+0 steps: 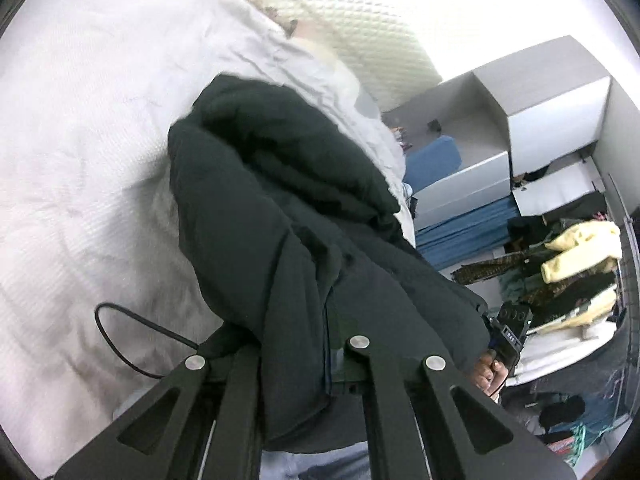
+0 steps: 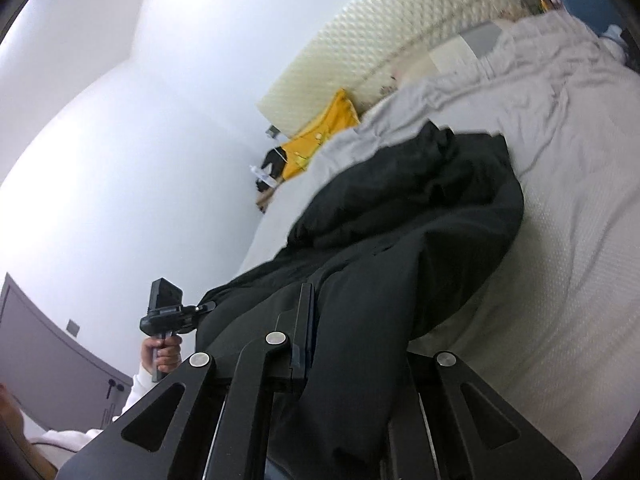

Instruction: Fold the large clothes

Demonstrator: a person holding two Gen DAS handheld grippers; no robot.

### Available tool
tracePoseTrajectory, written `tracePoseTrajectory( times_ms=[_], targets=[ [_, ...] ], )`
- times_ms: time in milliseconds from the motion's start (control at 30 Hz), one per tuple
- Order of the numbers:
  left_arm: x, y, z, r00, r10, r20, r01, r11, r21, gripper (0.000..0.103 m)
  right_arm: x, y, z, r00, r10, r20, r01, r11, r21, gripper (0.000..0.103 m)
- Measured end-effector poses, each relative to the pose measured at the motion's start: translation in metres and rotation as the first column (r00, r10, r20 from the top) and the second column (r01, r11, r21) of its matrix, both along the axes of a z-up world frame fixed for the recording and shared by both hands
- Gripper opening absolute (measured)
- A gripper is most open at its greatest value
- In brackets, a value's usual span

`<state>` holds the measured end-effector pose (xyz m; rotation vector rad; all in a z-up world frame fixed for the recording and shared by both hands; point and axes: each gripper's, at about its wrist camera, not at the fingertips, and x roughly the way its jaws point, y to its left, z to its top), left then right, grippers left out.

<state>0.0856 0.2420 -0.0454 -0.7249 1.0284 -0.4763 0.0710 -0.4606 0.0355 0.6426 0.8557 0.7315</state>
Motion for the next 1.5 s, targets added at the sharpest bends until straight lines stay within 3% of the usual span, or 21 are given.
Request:
tracePoseTrajectory(
  times_ms=[367, 567, 800, 900, 1067, 1300, 1500],
  targets=[
    [-0.125, -0.027, 0.065, 1.000, -0.022, -0.015, 0.023, 0.998, 0.057, 0.003, -0.110, -0.009, 0.036, 0.999, -0.034, -0.034, 0.034, 0.999, 0.018, 0.006],
    [-0.144, -0.048, 0.081, 0.998, -0.048, -0.038, 0.051, 0.996, 0.080, 0.003, -0.129, -0.020, 0.038, 0.994, -0.079, -0.072, 0.081, 0.996, 0.031, 0.006],
    [-0.068, -0.054, 0.085, 0.998, -0.058, 0.009, 0.056, 0.992, 0.117, 0.004, -0.072, -0.022, 0.047, 0.993, -0.106, -0.056, 0.108, 0.994, 0.033, 0.006],
    [-0.021, -0.049, 0.081, 0.999, -0.025, -0.023, 0.028, 0.991, 0.134, 0.005, -0.031, -0.018, 0.046, 0.983, -0.150, -0.104, 0.158, 0.985, 0.076, 0.006],
    [0.053, -0.032, 0.064, 0.990, 0.099, -0.105, -0.088, 0.990, 0.110, 0.009, 0.046, -0.009, 0.039, 0.968, -0.201, -0.148, 0.213, 0.975, 0.068, 0.006],
    [0.134, -0.030, 0.025, 0.951, 0.232, -0.203, -0.211, 0.970, 0.119, 0.010, 0.138, -0.005, -0.005, 0.910, -0.302, -0.284, 0.321, 0.947, 0.022, 0.006],
    [0.184, -0.040, -0.011, 0.916, 0.294, -0.272, -0.254, 0.952, 0.172, 0.011, 0.189, -0.007, -0.063, 0.820, -0.374, -0.433, 0.403, 0.915, -0.028, 0.006]
  ],
)
